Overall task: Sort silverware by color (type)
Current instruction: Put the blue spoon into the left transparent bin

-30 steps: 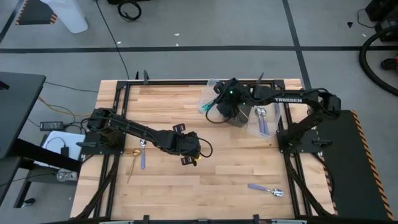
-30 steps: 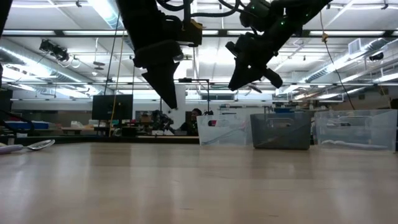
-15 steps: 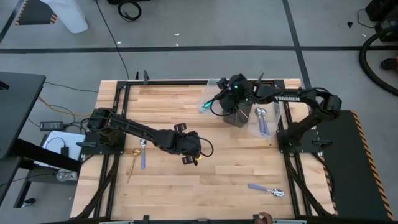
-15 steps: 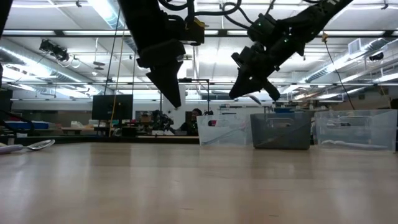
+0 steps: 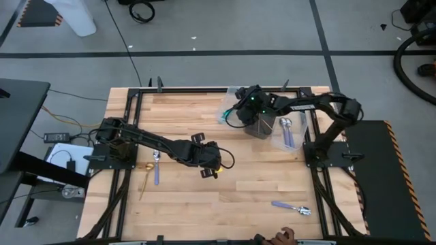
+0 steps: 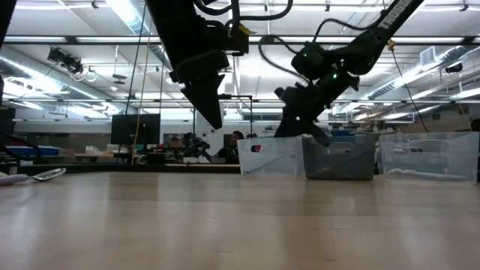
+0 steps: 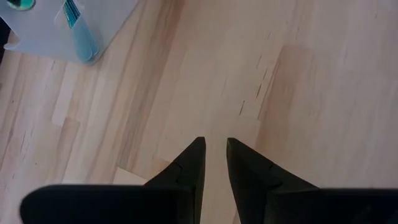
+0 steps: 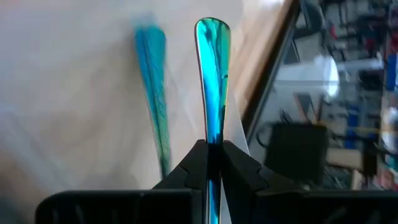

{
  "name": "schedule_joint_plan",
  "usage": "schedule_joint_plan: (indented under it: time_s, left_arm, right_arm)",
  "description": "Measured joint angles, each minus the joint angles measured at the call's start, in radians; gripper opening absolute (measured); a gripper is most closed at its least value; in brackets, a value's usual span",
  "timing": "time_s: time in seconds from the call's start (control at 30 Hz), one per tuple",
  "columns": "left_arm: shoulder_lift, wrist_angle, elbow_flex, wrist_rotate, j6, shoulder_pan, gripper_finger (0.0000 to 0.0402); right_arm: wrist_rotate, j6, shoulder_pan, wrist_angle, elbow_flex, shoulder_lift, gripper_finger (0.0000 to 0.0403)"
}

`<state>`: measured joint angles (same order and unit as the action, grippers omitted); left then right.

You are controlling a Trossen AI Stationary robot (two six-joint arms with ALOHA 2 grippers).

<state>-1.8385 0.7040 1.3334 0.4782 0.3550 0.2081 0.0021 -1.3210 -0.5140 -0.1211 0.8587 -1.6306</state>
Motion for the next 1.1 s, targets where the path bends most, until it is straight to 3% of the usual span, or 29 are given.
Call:
schedule_joint_plan:
  time_s: [0.17,0.47,0.8,1.1]
  left_arm:
    - [0.0,0.002,0.0,0.0,0.0,0.004,0.0073]
    - [0.0,0.002,0.0,0.0,-0.001,-0.01,0.0073]
    - [0.0,0.002,0.0,0.0,0.0,-0.015,0.0073]
    - [0.0,0.002,0.0,0.0,0.0,-0.015,0.0073]
  right_arm:
    - [0.068,-0.027,0.005,-0.052,0.001,-0.067,0.004]
    - [0.05,-0.041,0.009,-0.022,0.004,-0.063,0.004]
    - [0.244,-0.182,0.067,-0.074,0.002,-0.061,0.004]
    - [0.262,-0.192,0.122,-0.088,0.003,-0.06,0.004]
